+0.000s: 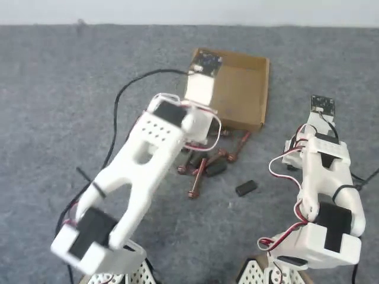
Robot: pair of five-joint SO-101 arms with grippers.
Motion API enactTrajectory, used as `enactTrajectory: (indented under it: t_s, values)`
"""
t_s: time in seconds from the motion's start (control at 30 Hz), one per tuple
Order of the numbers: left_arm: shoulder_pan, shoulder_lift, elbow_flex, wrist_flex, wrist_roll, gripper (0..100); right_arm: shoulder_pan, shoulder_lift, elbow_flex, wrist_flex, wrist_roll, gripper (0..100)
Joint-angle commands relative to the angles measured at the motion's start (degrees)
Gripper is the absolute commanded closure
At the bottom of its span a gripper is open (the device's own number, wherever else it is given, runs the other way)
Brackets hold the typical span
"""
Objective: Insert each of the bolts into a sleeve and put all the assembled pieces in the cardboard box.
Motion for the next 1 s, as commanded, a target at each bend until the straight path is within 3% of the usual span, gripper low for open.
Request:
enactTrajectory:
  t_s: [0.0,0.1,0.27,0.67,0.97]
  values:
    - [2.2,-7.3,6.5,-8.5,-1.5,99,0.9,-2.7,-2.4,-1.2,-0.4,99.2]
    - [5.1,-7.2,10.1,-14.1,-3.6,96,0.9,-2.7,-2.4,-1.2,-0.5,99.2]
    - [6.9,-2.1,9.5,-19.2,-4.6,83,0.9,-2.7,-2.4,-1.2,-0.6,99.2]
    - [14.6,21.9,-5.2,-20.0,-10.5,89,0.4,-2.6,-2.4,-1.9,-0.5,99.2]
    - [12.7,27.9,-12.7,-15.6,-10.2,89,0.4,-2.6,-2.4,-2.0,-0.4,99.2]
